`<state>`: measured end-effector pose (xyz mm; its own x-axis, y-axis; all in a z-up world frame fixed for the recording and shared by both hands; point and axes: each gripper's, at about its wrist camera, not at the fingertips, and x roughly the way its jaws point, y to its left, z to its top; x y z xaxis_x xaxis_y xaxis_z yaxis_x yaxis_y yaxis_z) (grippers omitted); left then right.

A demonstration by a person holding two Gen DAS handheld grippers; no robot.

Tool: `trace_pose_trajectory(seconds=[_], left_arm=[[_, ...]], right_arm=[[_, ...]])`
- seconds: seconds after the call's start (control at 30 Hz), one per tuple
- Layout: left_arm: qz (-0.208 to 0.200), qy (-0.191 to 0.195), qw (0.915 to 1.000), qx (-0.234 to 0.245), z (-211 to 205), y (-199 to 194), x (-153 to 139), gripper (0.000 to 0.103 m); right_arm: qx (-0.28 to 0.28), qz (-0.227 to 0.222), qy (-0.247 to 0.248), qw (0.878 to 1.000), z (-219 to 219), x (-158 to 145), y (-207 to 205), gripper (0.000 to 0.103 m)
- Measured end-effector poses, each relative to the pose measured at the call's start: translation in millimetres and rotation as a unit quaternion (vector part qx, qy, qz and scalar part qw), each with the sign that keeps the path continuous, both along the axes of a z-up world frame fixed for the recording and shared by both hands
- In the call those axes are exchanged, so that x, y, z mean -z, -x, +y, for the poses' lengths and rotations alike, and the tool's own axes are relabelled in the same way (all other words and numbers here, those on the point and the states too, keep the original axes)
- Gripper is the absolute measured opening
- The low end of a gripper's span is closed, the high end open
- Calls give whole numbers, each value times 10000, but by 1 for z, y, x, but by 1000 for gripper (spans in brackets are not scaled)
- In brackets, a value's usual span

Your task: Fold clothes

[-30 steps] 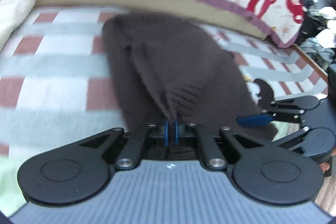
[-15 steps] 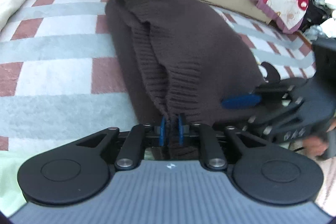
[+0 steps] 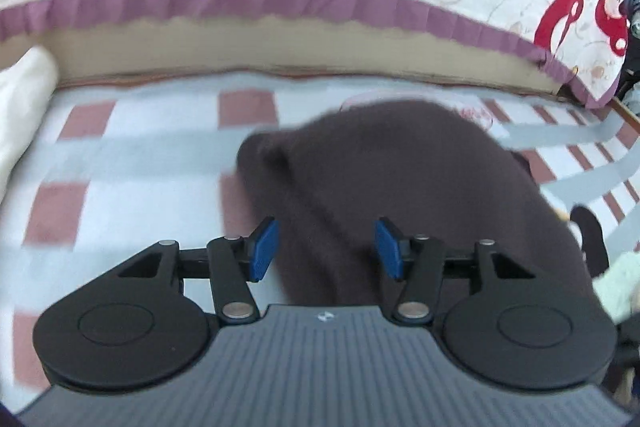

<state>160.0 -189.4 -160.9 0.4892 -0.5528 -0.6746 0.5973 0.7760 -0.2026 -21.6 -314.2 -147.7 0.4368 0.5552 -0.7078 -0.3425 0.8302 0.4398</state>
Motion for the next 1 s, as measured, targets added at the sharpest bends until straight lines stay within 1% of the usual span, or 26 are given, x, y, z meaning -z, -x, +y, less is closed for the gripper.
trace_pose_trajectory(seconds=[0.1, 0.17, 0.2, 0.23, 0.27, 0.3, 0.33, 0.43, 0.47, 0.5, 0.57, 0.63, 0.67, 0.77, 0.8, 0.83, 0.87, 0.9, 0.93, 0.97, 1.0], left_arm=[[-10, 190, 9998, -56, -14, -19, 2, 53], [39, 287, 9995, -158, -21, -31, 6, 43], [46, 243, 9997, -92, -26, -36, 9, 7], [14, 2, 10000, -44, -33, -40, 10, 3], [-199, -325, 9992, -71, -41, -43, 9, 3], [-594, -601, 9964, -67, -47, -42, 4, 2], [-953, -850, 9918, -69, -53, -41, 0, 2], [-1006, -851, 9910, -248, -56, -52, -7, 2], [-822, -815, 9927, -344, -56, -58, -3, 2], [-722, -901, 9925, -403, -57, -62, 4, 2], [-725, -1189, 9895, -379, -62, -60, 21, 2], [-1001, -1497, 9834, -224, -69, -53, 32, 2], [-1078, -1586, 9813, -178, -71, -49, 34, 2], [-861, -1320, 9866, -429, -62, -53, 30, 2], [-815, -1237, 9878, -482, -57, -54, 27, 3], [-769, -1154, 9889, -536, -52, -55, 24, 6], [-722, -1071, 9899, -589, -47, -55, 22, 9], [-674, -982, 9907, -660, -41, -56, 19, 16], [-608, -843, 9906, -888, -32, -55, 18, 37], [-542, -703, 9898, -1115, -22, -55, 16, 53], [-476, -562, 9882, -1342, -12, -54, 15, 65]], right_arm=[[-9, 21, -140, 9999, -2, 2, -1, 59], [-16, 35, -233, 9997, -4, 3, -2, 61], [-19, 43, -279, 9996, -5, 4, -3, 62], [-22, 50, -326, 9995, -6, 4, -3, 62], [-25, 57, -373, 9993, -6, 5, -4, 62], [-28, 64, -419, 9991, -7, 5, -4, 62], [-31, 71, -466, 9989, -8, 6, -5, 62], [-153, 10, -519, 9985, -5, 5, -3, 62], [-236, -26, -507, 9984, -3, 5, -2, 64], [-356, -72, -468, 9982, 1, 3, 0, 66], [-564, -149, -393, 9975, 8, 1, 5, 68], [-771, -182, -371, 9962, 13, -2, 8, 68], [-881, -144, -421, 9951, 14, -4, 10, 68], [-1089, -146, -316, 9934, 11, -13, 17, 65], [-1158, -146, -280, 9928, 9, -17, 20, 65], [-1116, -154, -313, 9931, 4, -20, 21, 63], [-884, -176, -463, 9949, -8, -24, 19, 63], [-651, -197, -613, 9958, -21, -28, 17, 63], [-417, -219, -761, 9960, -33, -32, 16, 63], [-183, -240, -910, 9954, -46, -36, 14, 63], [46, -266, -1066, 9939, -59, -41, 12, 63]])
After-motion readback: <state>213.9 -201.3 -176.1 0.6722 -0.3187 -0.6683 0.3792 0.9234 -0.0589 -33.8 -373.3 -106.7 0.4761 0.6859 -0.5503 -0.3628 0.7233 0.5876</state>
